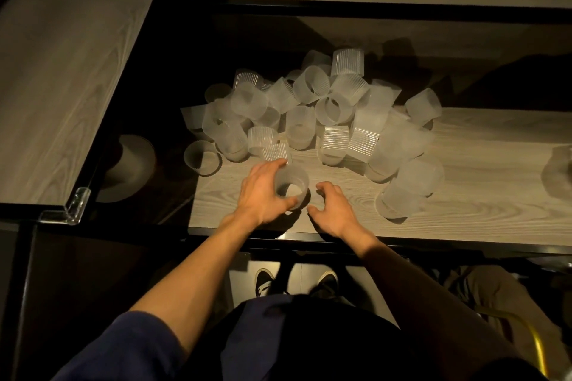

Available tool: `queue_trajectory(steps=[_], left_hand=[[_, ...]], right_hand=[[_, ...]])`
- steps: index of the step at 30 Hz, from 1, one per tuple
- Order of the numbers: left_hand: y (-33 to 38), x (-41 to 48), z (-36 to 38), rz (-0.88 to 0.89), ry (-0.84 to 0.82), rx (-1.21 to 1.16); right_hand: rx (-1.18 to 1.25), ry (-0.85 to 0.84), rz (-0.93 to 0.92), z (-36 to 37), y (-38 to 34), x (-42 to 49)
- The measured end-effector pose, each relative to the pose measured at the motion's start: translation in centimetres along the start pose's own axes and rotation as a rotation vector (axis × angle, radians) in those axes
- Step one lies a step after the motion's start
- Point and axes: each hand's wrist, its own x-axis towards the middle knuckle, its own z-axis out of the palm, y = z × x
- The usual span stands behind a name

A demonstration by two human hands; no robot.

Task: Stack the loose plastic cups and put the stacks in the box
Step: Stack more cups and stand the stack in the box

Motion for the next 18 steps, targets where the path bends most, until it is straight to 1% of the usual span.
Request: queue_trajectory(steps=[2,4,9,14,18], left_hand=[[-0.2,0.0,0.5,-0.028,-0.016,-0.036],[-0.4,0.1,0.9,-0.066,-0.043,-0.100],[0.1,0.9,1.5,-0.060,-0.073,-0.093],[1.7,1.5,3.0,-0.054,-0.119,-0.144],[2.4,1.7,4.3,-0.009,-0.166,-0.174]], right_hand=[[0.004,-0.013,0.009,-0.2,0.0,-0.1],[0.010,0.029,-0.012,-0.5,0.0,-0.2],[0.049,0.330,-0.102,-2.4,-0.6,-1.1],[0.117,0.550,-0.177,-5.1,-0.9,-2.1],[0.069,0.702,-0.268,-8.2,-0.7,-3.0]])
